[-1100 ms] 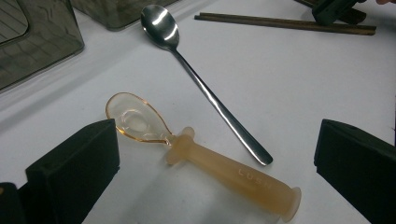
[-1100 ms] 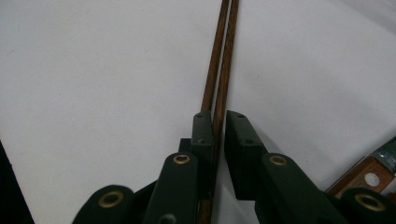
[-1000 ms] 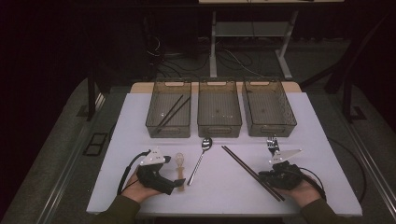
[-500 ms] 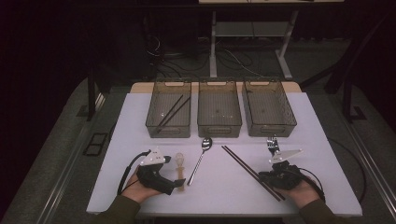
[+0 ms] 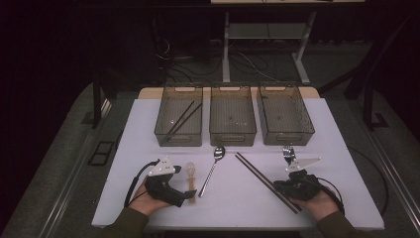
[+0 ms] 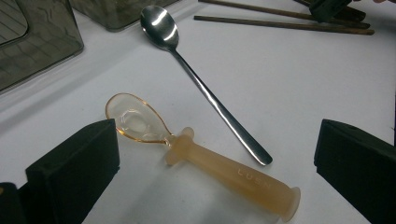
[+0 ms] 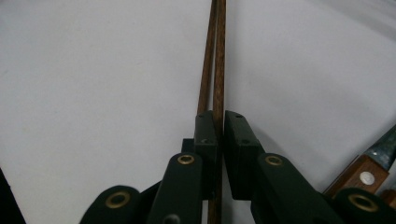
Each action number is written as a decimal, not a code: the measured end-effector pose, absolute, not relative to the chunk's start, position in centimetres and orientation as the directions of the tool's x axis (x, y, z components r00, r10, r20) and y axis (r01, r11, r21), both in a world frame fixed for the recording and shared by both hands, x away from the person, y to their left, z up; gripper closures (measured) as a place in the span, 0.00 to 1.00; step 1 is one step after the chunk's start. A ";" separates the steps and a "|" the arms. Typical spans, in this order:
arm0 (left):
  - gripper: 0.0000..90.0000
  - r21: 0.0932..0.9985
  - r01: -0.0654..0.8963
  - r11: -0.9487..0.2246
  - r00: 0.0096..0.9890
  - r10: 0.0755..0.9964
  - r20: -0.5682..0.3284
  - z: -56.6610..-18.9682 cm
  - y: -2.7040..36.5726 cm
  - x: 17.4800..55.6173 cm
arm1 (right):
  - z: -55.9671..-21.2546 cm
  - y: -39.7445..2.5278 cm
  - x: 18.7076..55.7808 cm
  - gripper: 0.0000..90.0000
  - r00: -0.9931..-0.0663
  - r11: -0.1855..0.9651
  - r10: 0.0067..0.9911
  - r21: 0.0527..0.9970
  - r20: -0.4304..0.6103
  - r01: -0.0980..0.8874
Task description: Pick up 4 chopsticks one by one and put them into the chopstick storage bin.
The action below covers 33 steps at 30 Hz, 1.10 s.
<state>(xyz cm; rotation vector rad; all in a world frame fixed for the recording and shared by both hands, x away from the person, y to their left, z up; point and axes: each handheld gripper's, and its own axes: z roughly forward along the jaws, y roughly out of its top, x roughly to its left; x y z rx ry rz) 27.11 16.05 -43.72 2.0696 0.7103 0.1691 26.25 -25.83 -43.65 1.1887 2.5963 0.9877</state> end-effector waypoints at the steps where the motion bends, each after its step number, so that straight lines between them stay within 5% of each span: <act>1: 0.00 0.805 0.420 -0.419 0.825 0.546 -0.147 -43.7 16.0 27.1 | -43.6 -25.8 26.3 0.93 -0.683 0.474 0.714 0.610 0.155 0.635; 33: 0.00 0.811 0.411 -0.417 0.827 0.545 -0.138 -43.8 16.0 27.0 | -41.2 -25.1 27.5 0.93 -0.731 0.437 0.658 0.699 0.180 0.566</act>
